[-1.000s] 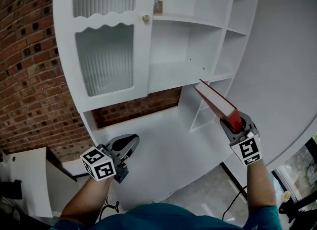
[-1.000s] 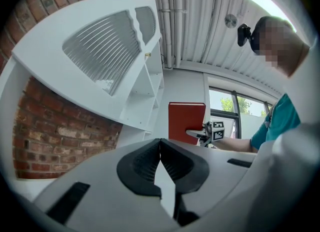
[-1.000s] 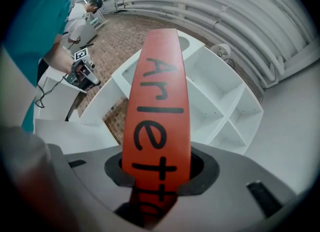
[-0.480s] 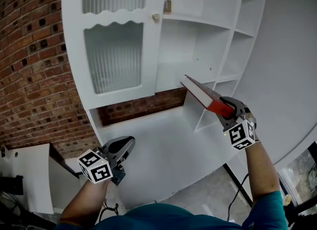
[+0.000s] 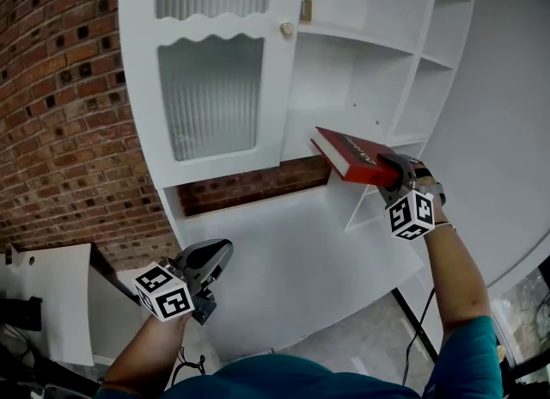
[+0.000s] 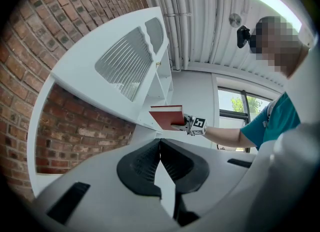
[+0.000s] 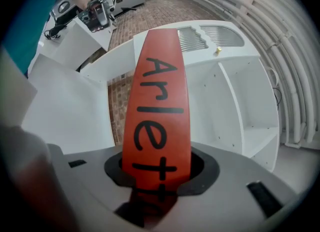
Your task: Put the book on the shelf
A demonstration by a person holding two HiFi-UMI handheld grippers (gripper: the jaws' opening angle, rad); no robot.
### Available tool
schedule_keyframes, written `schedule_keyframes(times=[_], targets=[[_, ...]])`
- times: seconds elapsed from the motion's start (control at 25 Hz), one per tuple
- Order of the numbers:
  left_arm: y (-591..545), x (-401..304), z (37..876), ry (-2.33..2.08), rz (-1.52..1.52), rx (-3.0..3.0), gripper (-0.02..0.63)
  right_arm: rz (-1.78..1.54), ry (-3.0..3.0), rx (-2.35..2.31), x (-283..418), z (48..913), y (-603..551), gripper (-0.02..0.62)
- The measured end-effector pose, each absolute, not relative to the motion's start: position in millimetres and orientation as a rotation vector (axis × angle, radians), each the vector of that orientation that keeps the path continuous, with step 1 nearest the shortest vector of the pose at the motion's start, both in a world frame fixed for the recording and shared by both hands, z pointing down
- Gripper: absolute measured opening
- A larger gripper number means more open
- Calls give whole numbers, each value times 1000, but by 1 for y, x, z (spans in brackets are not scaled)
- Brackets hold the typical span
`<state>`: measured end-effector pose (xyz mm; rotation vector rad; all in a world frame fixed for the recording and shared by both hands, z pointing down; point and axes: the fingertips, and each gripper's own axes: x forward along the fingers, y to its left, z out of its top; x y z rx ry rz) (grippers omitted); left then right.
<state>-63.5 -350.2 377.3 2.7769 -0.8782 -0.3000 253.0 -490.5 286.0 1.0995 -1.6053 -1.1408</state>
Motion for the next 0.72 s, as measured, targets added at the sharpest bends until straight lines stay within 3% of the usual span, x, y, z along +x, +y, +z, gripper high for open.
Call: schedule_keyframes(times=[0.72], targets=[[-352, -94, 390, -967, -304, 2722, 15, -1208, -1475, 959, 226, 310, -551, 175]])
